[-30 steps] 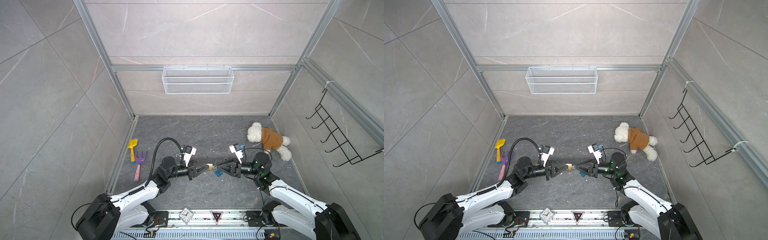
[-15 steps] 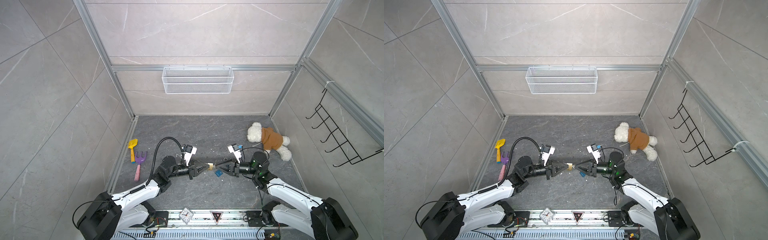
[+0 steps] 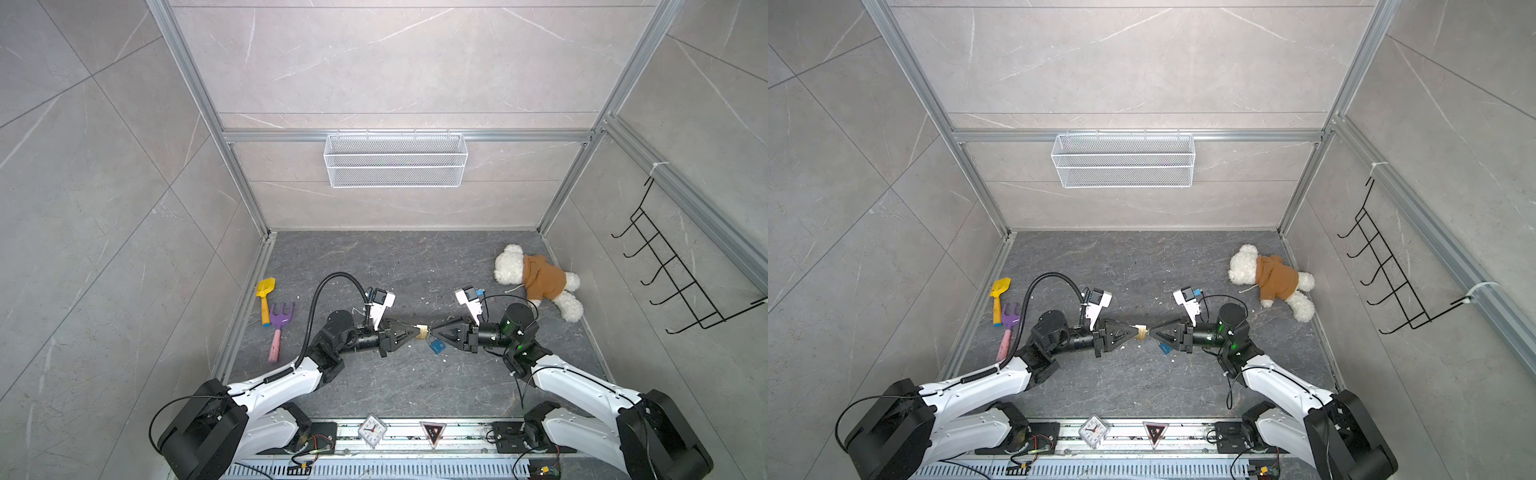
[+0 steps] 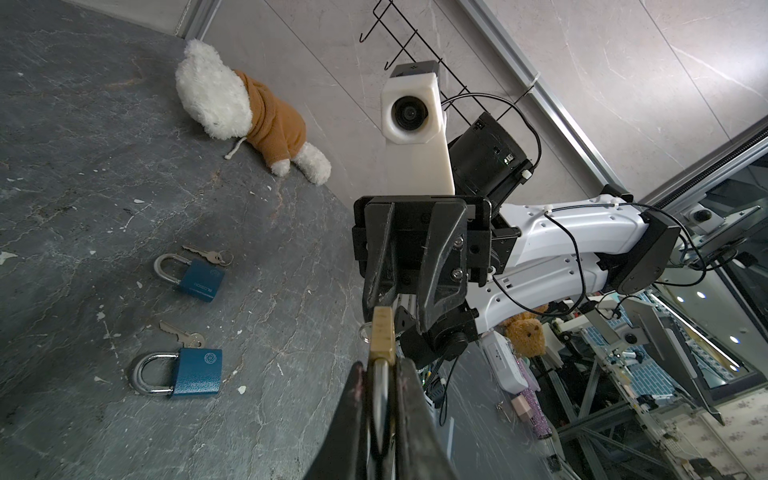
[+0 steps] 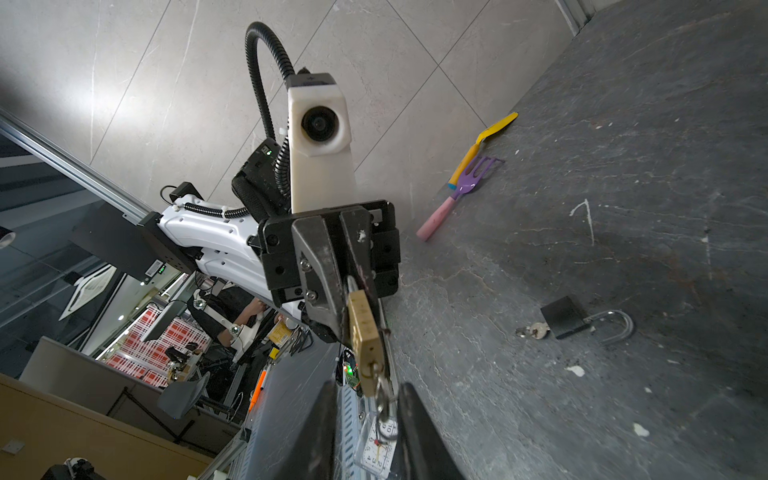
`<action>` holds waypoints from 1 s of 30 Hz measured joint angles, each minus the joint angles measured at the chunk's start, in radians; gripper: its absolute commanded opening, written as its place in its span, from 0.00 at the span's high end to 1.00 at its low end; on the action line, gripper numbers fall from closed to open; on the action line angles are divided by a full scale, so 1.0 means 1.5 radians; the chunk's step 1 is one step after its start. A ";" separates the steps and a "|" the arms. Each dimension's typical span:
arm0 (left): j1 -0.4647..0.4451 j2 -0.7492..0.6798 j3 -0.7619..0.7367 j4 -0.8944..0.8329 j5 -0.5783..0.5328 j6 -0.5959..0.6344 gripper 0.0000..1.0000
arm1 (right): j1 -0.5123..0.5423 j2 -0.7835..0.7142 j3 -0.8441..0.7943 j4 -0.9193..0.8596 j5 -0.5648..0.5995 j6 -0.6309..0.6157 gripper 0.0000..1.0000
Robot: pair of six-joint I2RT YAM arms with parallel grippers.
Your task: Lock with the key
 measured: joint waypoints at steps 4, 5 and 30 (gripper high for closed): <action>0.000 0.000 0.000 0.000 0.000 0.000 1.00 | 0.004 0.004 0.000 0.009 -0.002 0.005 0.73; 0.000 0.000 0.000 0.000 0.000 0.000 1.00 | 0.005 0.005 0.000 0.012 -0.002 0.005 0.73; 0.000 -0.002 0.000 -0.003 -0.002 0.001 1.00 | 0.016 0.054 -0.001 0.066 -0.002 0.036 1.00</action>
